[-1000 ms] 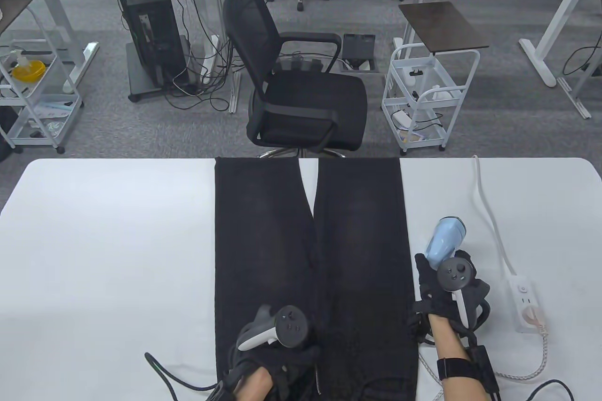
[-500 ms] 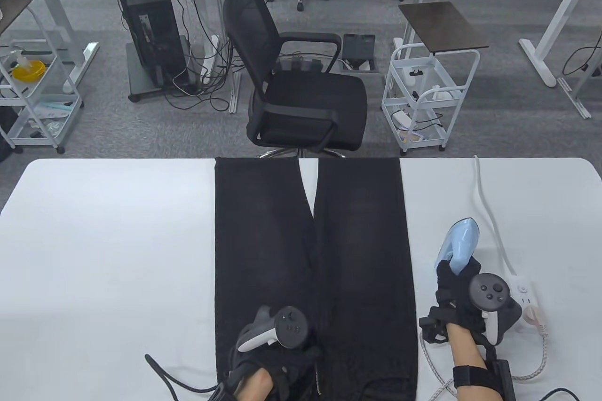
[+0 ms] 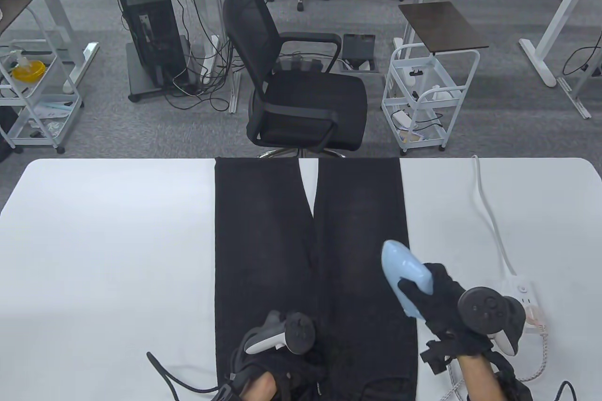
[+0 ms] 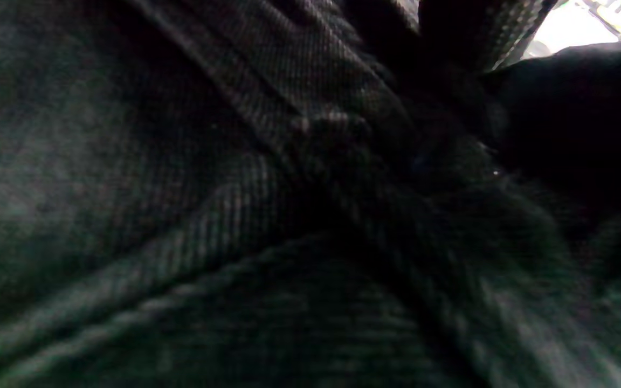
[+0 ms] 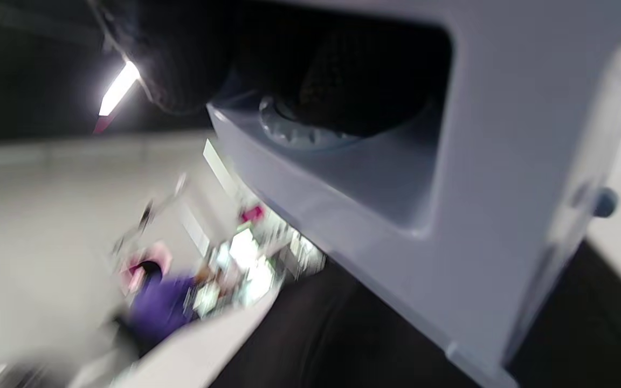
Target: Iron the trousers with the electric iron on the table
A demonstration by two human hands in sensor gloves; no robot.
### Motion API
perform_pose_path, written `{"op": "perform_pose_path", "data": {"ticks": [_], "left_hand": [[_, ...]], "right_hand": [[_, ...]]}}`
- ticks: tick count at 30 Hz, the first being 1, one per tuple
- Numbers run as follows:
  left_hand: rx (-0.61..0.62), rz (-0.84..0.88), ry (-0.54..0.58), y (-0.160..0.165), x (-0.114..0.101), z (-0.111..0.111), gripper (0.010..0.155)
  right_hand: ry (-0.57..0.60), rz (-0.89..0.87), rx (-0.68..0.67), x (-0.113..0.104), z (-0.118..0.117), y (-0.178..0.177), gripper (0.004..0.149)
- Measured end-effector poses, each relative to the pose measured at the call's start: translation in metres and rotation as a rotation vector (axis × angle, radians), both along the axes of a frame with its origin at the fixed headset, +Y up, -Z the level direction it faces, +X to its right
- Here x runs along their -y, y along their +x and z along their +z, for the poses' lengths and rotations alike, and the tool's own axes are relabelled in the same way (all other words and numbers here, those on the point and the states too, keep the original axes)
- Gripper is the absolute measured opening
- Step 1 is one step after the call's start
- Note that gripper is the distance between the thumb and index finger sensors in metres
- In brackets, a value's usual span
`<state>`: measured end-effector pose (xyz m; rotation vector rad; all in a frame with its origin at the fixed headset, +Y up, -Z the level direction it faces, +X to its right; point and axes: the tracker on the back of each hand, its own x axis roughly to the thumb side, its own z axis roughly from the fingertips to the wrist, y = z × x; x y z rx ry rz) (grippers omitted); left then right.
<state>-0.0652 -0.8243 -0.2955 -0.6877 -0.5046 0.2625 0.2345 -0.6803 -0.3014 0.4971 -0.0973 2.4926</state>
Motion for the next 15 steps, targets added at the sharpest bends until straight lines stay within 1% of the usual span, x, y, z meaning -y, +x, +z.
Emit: {"op": "perform_pose_path", "data": {"ticks": [1, 3, 4, 5, 6, 7, 8, 9, 12, 15], "left_hand": [[0.0, 0.001, 0.001, 0.0, 0.0, 0.0, 0.111], [0.0, 0.0, 0.002, 0.0, 0.0, 0.001, 0.111], [-0.001, 0.0, 0.0, 0.001, 0.0, 0.001, 0.111], [-0.001, 0.0, -0.003, 0.001, 0.0, 0.001, 0.111], [0.0, -0.001, -0.006, 0.001, 0.0, 0.001, 0.11], [0.001, -0.002, -0.008, 0.002, 0.0, 0.001, 0.111], [0.003, -0.005, -0.013, 0.002, 0.0, 0.001, 0.111], [0.004, -0.005, -0.018, 0.002, 0.0, 0.001, 0.111], [0.006, -0.011, -0.029, 0.003, 0.0, 0.003, 0.111], [0.013, -0.026, -0.041, 0.007, 0.0, 0.003, 0.111]], "right_hand": [[-0.093, 0.112, -0.122, 0.003, 0.006, -0.018, 0.054], [-0.16, 0.249, -0.21, 0.012, 0.014, -0.037, 0.056], [-0.187, 0.335, -0.238, 0.02, 0.019, -0.048, 0.056], [-0.2, 0.385, -0.246, 0.025, 0.021, -0.055, 0.057], [-0.228, 0.49, -0.253, 0.036, 0.024, -0.066, 0.057], [-0.238, 0.524, -0.255, 0.04, 0.024, -0.069, 0.057], [-0.266, 0.612, -0.261, 0.049, 0.023, -0.076, 0.059], [-0.28, 0.652, -0.262, 0.053, 0.023, -0.078, 0.06], [-0.317, 0.721, -0.267, 0.069, 0.015, -0.086, 0.062], [-0.285, 0.729, -0.234, 0.072, 0.008, -0.091, 0.063]]}}
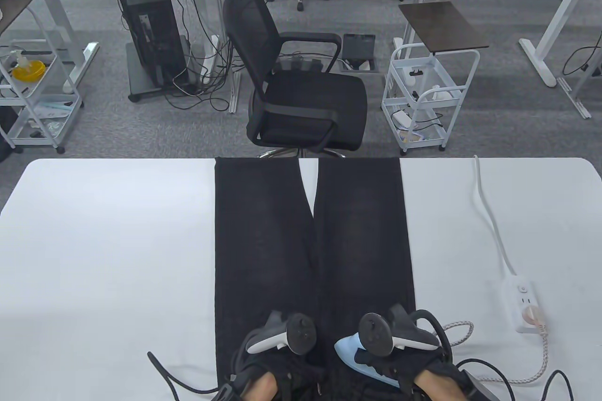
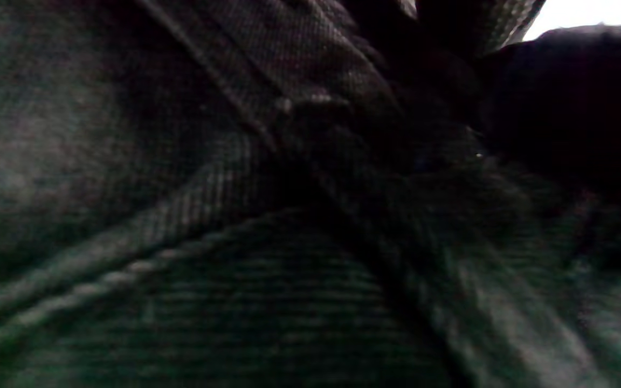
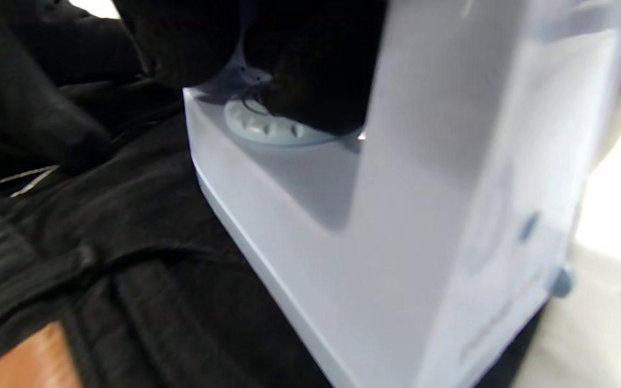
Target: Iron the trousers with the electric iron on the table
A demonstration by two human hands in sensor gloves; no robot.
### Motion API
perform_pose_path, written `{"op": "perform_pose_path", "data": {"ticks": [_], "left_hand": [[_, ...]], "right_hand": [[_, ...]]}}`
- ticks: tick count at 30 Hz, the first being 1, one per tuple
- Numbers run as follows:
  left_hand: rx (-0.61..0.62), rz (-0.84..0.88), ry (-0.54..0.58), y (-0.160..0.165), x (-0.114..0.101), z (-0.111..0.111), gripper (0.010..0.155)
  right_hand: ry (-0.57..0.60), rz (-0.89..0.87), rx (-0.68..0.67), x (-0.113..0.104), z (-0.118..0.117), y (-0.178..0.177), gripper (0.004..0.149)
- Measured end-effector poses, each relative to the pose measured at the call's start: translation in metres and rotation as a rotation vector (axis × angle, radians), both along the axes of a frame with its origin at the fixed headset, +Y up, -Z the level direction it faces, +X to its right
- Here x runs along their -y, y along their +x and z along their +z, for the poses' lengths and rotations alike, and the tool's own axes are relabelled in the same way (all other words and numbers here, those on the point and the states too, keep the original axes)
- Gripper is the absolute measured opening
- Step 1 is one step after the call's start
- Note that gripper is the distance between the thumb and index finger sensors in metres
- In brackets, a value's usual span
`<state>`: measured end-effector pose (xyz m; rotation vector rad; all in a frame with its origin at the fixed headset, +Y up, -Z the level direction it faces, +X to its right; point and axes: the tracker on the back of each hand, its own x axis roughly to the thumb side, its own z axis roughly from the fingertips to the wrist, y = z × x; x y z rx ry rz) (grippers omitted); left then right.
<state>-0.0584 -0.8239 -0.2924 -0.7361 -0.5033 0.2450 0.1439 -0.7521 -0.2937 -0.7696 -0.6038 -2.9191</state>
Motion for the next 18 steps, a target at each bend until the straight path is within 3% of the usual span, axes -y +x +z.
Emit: {"op": "perform_pose_path", "data": {"ticks": [2, 5, 8, 14, 16, 18], "left_hand": [[0.01, -0.013, -0.018, 0.002, 0.0, -0.001, 0.112], [0.015, -0.021, -0.031, 0.003, 0.0, -0.001, 0.112], [0.022, -0.028, -0.041, 0.005, 0.0, -0.001, 0.111], [0.035, -0.031, -0.045, 0.005, 0.0, 0.0, 0.111], [0.035, -0.031, -0.047, 0.005, 0.0, 0.0, 0.111], [0.035, -0.031, -0.041, 0.005, 0.0, 0.0, 0.11]], "right_hand": [[0.11, 0.02, 0.006, 0.002, -0.01, -0.007, 0.064], [0.148, 0.03, 0.013, 0.003, -0.028, -0.011, 0.064], [0.205, 0.036, 0.097, 0.004, -0.061, -0.01, 0.063], [0.165, 0.053, 0.303, 0.004, -0.134, -0.001, 0.064], [0.235, 0.078, 0.38, 0.005, -0.153, 0.007, 0.064], [0.201, 0.065, 0.463, 0.006, -0.168, 0.014, 0.064]]}}
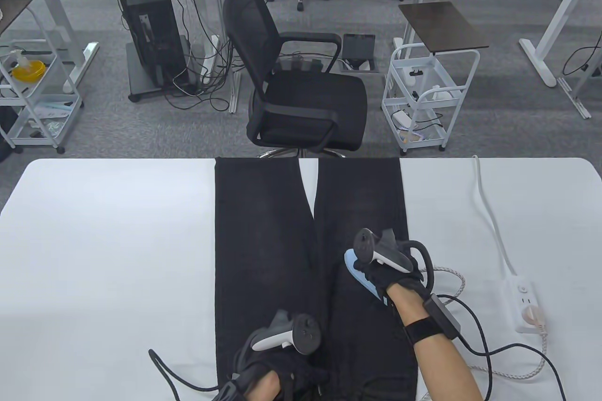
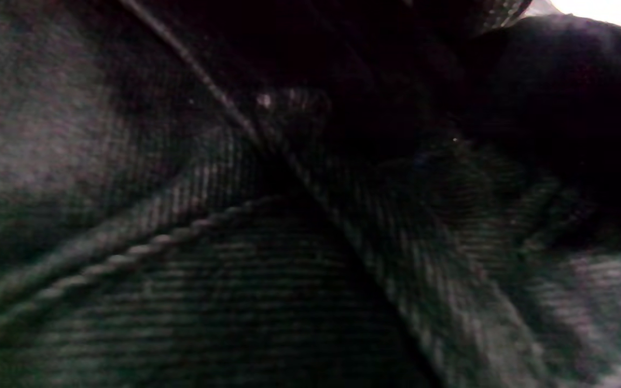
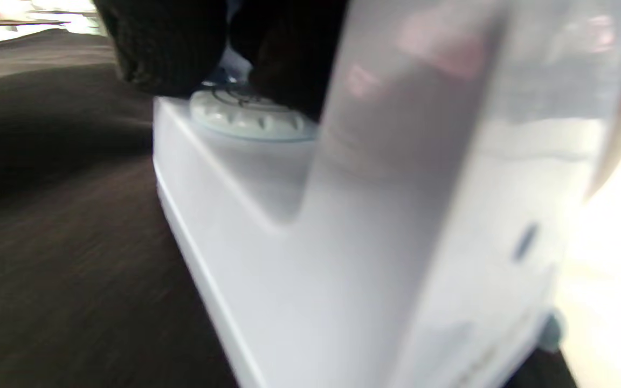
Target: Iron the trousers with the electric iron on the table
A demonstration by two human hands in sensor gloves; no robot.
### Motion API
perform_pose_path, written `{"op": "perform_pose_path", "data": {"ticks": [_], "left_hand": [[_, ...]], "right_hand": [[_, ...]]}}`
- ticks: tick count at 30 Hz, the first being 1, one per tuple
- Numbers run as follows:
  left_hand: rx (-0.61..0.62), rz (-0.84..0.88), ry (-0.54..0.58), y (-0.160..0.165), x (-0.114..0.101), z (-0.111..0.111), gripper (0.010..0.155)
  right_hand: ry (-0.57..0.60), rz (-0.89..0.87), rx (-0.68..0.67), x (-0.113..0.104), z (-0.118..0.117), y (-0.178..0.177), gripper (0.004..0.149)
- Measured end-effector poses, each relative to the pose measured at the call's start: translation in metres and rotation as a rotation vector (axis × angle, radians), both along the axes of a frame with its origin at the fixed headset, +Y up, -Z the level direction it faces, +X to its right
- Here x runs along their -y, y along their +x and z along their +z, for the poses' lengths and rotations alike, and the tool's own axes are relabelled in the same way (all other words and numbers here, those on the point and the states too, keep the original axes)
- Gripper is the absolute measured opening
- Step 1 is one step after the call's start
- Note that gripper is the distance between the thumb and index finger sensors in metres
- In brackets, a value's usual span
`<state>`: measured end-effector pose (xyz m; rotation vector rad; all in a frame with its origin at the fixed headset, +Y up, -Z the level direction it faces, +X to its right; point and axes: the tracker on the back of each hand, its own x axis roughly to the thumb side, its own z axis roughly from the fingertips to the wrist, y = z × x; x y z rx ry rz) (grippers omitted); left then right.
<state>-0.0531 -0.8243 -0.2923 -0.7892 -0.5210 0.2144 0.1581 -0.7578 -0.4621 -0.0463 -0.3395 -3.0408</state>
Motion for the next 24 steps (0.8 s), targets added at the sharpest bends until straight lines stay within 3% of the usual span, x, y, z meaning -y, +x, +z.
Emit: {"op": "perform_pose_path", "data": {"ticks": [5, 10, 18, 24], "left_hand": [[0.007, -0.004, 0.009, 0.0, 0.0, 0.0, 0.109], [0.008, 0.01, 0.016, -0.002, -0.002, -0.002, 0.108], [0.015, 0.004, 0.022, -0.002, -0.001, -0.001, 0.105], [0.013, 0.017, 0.025, -0.004, -0.003, -0.001, 0.099]], "right_hand": [[-0.038, -0.025, 0.103, 0.0, -0.011, 0.007, 0.064], [-0.158, -0.084, 0.129, 0.0, 0.006, 0.001, 0.063], [-0.323, -0.103, -0.086, -0.006, 0.077, -0.017, 0.059], [-0.287, -0.047, -0.307, -0.007, 0.153, -0.029, 0.059]]}}
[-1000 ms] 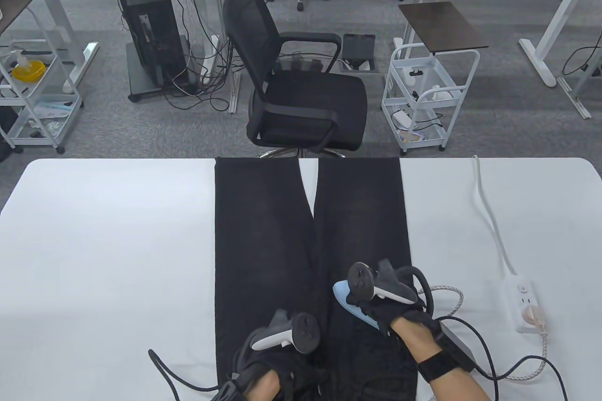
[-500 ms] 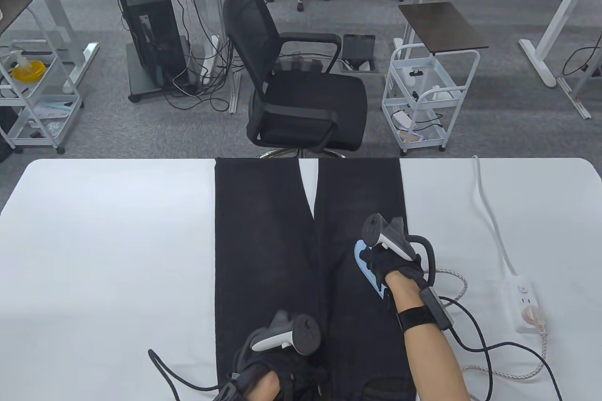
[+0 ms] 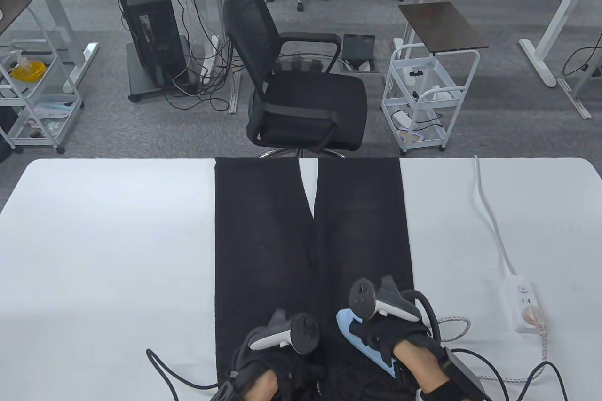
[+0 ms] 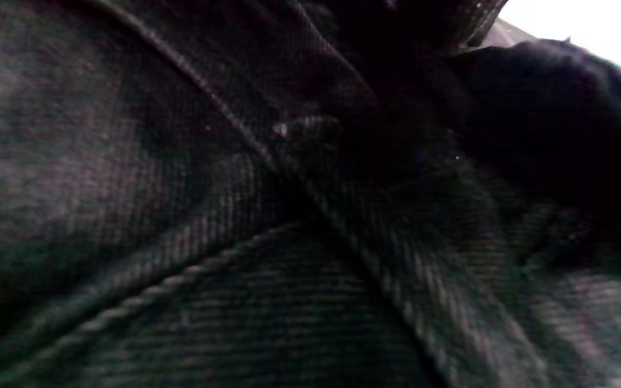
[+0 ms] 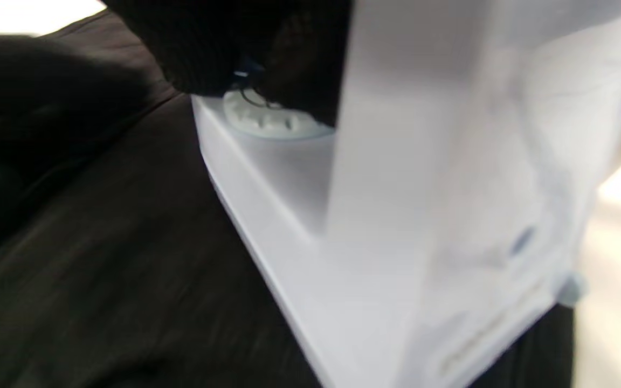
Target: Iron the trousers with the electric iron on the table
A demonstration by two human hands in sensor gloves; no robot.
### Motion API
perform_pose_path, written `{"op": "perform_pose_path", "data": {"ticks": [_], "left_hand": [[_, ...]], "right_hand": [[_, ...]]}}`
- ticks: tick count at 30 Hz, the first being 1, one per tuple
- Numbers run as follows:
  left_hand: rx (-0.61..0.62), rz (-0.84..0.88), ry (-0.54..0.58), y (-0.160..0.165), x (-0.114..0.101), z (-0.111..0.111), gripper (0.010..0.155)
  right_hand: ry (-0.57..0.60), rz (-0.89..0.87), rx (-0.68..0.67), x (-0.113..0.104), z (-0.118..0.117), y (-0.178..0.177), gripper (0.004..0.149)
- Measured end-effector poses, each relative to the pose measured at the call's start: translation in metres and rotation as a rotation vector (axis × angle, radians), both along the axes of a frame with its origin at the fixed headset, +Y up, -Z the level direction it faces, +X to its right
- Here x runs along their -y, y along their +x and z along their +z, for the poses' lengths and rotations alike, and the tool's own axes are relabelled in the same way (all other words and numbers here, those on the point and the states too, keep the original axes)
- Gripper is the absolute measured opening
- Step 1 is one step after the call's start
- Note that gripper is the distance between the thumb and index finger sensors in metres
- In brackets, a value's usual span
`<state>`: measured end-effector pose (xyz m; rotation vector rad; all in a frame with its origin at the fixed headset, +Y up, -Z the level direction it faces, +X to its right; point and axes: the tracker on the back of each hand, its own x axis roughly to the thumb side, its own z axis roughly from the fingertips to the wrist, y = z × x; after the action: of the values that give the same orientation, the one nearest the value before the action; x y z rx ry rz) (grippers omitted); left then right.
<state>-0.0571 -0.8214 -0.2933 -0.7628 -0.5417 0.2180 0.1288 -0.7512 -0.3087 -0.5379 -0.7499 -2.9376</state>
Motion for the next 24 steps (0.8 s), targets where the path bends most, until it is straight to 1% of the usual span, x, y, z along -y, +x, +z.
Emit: {"op": "perform_pose_path", "data": {"ticks": [2, 4, 6, 9, 12, 14, 17, 20, 22, 23, 24], "left_hand": [[0.0, 0.003, -0.002, 0.0, 0.0, 0.0, 0.099], [0.0, 0.004, -0.003, 0.0, 0.0, 0.0, 0.098], [-0.001, 0.004, -0.001, 0.0, 0.0, 0.0, 0.099], [-0.004, 0.007, 0.001, 0.0, 0.0, 0.0, 0.1], [-0.005, 0.012, -0.004, 0.0, 0.0, -0.001, 0.1], [-0.007, 0.016, -0.005, 0.0, 0.001, -0.001, 0.1], [-0.007, 0.018, -0.005, -0.001, 0.001, -0.001, 0.1], [-0.007, 0.011, -0.004, 0.0, 0.0, -0.001, 0.1], [-0.008, 0.009, -0.004, 0.0, 0.0, -0.001, 0.1], [-0.008, 0.009, -0.004, 0.0, 0.0, -0.001, 0.1], [-0.008, 0.008, -0.003, 0.0, 0.0, -0.001, 0.1]], "right_hand": [[0.033, -0.006, -0.073, 0.001, 0.029, -0.004, 0.06], [0.104, 0.02, -0.046, -0.001, 0.045, -0.003, 0.06], [0.15, 0.032, -0.038, -0.001, 0.049, 0.001, 0.06], [0.132, 0.032, -0.023, 0.0, 0.042, 0.002, 0.061], [0.153, 0.034, -0.001, 0.0, 0.025, 0.003, 0.061], [0.173, 0.037, 0.032, 0.001, 0.009, 0.003, 0.061], [0.188, 0.038, 0.079, 0.001, -0.019, 0.004, 0.061], [0.184, 0.016, 0.149, 0.002, -0.054, 0.006, 0.06], [0.179, 0.054, 0.186, 0.001, -0.075, 0.007, 0.06], [0.145, 0.074, 0.221, 0.0, -0.091, 0.009, 0.06], [0.142, 0.058, 0.243, 0.001, -0.1, 0.011, 0.06]]}}
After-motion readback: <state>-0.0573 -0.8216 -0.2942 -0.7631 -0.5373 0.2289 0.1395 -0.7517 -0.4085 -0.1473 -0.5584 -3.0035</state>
